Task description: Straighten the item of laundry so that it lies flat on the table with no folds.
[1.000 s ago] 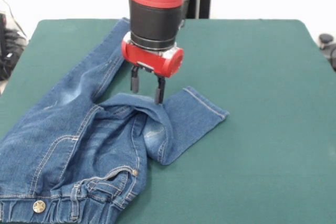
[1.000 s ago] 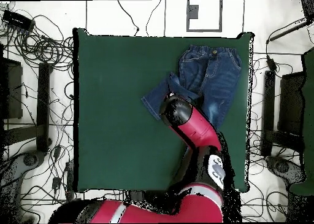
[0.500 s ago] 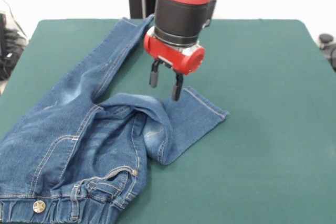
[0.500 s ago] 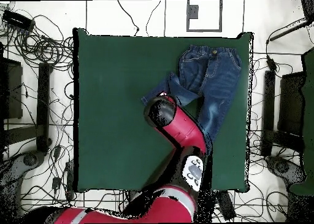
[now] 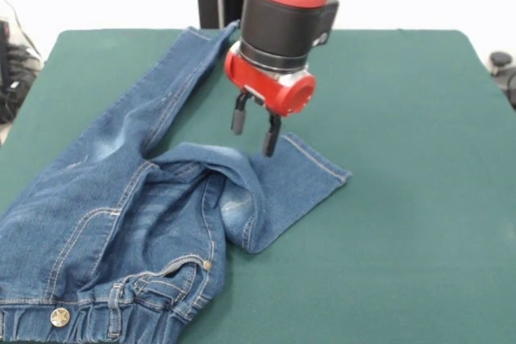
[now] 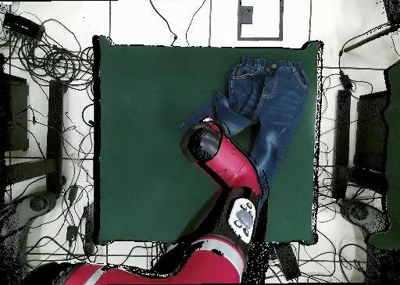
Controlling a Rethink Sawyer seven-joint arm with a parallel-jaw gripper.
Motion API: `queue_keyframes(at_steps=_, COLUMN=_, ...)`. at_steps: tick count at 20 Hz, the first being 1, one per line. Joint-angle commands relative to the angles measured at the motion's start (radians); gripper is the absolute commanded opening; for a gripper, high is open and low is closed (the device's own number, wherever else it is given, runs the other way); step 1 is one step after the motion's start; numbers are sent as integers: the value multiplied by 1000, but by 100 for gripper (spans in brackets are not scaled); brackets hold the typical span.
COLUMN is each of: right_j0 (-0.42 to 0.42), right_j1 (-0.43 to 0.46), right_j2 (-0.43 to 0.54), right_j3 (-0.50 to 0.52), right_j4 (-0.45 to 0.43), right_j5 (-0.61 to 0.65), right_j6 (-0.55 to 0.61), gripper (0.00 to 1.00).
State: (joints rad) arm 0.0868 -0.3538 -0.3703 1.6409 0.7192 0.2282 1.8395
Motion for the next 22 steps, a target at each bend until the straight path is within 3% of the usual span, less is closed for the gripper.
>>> queue_keyframes(at_steps=1, right_j0=-30, right_j1=34, right_j2=129, right_j3=53, right_j4=9, right_j5=-114, right_j6=250, gripper=100)
queue_keyframes(at_steps=6, right_j0=-121, right_j1=4, right_j2=254, right_j3=130, right_j4=-67, right_j5=-244, right_j6=235, gripper=100)
queue_keyframes(at_steps=10, right_j0=-114, right_j1=0, right_j2=271, right_j3=159, right_j4=-82, right_j5=-286, right_j6=275, gripper=100)
queue_keyframes(at_steps=16, right_j0=-71, right_j1=-18, right_j2=256, right_j3=181, right_j4=-34, right_j5=-231, right_j6=285, gripper=100)
queue_keyframes(at_steps=22, right_j0=-39, right_j1=-68, right_j2=237, right_j3=206, right_j4=-57, right_j5=-155, right_j6=232, gripper=100)
